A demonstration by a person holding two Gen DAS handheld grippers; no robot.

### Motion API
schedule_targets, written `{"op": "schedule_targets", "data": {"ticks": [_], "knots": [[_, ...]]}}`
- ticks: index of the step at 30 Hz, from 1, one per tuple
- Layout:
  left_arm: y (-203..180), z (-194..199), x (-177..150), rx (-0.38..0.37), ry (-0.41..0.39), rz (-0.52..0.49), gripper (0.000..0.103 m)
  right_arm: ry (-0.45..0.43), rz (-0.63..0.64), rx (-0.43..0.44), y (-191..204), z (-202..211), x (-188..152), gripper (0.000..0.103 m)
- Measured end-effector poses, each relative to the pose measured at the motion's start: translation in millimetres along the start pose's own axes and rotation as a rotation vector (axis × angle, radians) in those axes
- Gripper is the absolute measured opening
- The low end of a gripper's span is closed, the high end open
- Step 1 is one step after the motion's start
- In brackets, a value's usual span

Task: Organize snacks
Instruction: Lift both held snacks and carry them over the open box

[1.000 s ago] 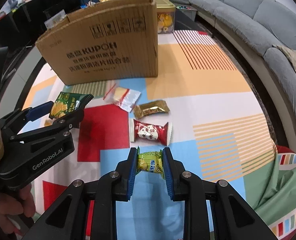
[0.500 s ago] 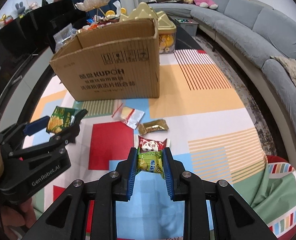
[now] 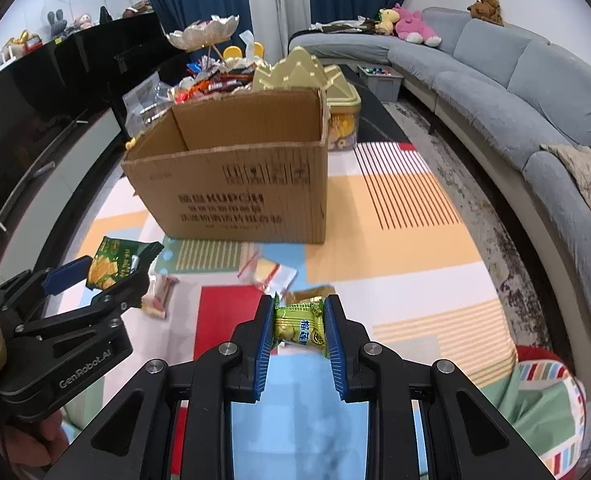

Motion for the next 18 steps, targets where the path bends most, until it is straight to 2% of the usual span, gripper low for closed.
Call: {"op": "schedule_targets", "data": {"ticks": [18], "knots": [[10,25,54,0.017,-0.07,0.061,0.065,-0.096,0.041,0.038,11,24,66,0.027]]}}
Point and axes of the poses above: each gripper's, at about its wrist camera, not at the fingertips, and z roughly against the way its jaws point, y to its left, x to its top, the point moved 4 cm from there along -z, roughly the way its jaws point, and after that the axes turned 9 degrees about y, right-handed, at the moved point
